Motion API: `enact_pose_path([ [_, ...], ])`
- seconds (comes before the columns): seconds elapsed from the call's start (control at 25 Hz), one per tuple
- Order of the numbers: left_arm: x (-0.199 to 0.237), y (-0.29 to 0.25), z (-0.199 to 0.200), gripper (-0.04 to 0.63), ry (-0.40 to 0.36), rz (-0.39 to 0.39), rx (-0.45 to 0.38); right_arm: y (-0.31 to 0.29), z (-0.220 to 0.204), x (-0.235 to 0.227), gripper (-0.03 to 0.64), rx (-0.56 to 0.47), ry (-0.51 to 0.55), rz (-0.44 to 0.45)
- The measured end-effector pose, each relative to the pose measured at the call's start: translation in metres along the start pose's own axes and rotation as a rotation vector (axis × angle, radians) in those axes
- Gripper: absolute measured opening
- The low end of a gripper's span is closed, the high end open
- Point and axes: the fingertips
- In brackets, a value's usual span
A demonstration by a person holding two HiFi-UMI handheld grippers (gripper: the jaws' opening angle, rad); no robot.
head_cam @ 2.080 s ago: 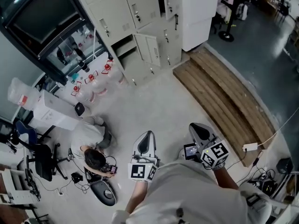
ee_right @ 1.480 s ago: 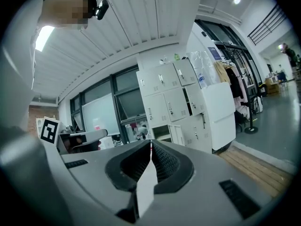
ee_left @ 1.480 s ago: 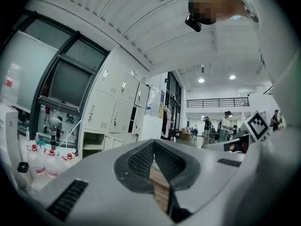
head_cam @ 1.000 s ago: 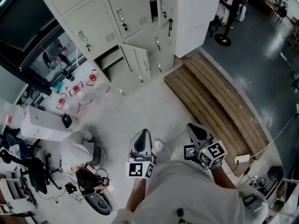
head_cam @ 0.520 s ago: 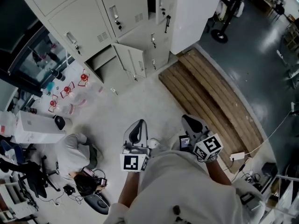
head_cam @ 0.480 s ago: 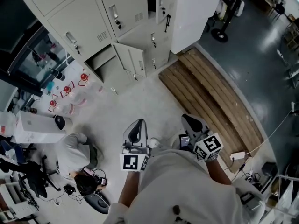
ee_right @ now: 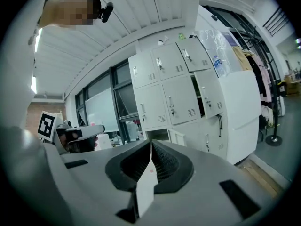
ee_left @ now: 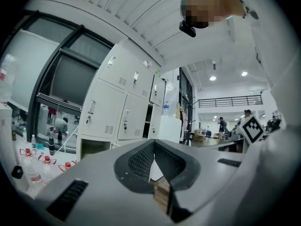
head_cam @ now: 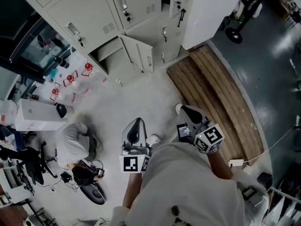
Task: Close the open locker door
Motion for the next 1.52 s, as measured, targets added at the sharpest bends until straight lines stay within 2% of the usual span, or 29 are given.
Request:
enact_pose_path([
  [0.32, 0.002, -0.069, -0.008, 0.008, 0.018, 0.191, -0.018, -0.056, 0.022, -0.089, 0.029, 0.090, 0.065, 0.236],
  [0.56, -0.021, -0.128, -0.011, 0.008, 0.028, 0.294, -0.015, -0.090, 0.033, -0.163, 0.029, 0.159, 0.127, 0.407],
  [0.84, -0.042, -0.184, -0.026, 0.008, 0.018, 0.384, 0.007, -0.129, 0.015, -0.228, 0.029, 0.220, 0.167, 0.594],
  [1.0, -0.045, -0.213, -0.049, 0.008, 0.025, 0.411, 0.057, -0.165, -0.015, -0.270, 0.029, 0.258, 0.149, 0.624],
  [1.2, -0.045, -0.251, -0.073, 0.008, 0.037, 0.387, 0.112, -0.213, -0.062, -0.307, 0.029, 0.297, 0.153, 0.677],
  [1.36, -0.034, -0.288, -0.092, 0.008, 0.026, 0.376, 0.112, -0.244, -0.107, -0.319, 0.031, 0.338, 0.174, 0.749],
  [1.52, -0.026, -0.318, -0.114, 0.008, 0.036, 0.375, 0.115, -0.271, -0.150, -0.330, 0.034, 0.374, 0.129, 0.811],
])
Point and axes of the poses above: the fingertips, and each gripper's own axes: y backward along the fingers, x to its left, z out of its top, and after that the axes turned 14 degrees about z, right-handed
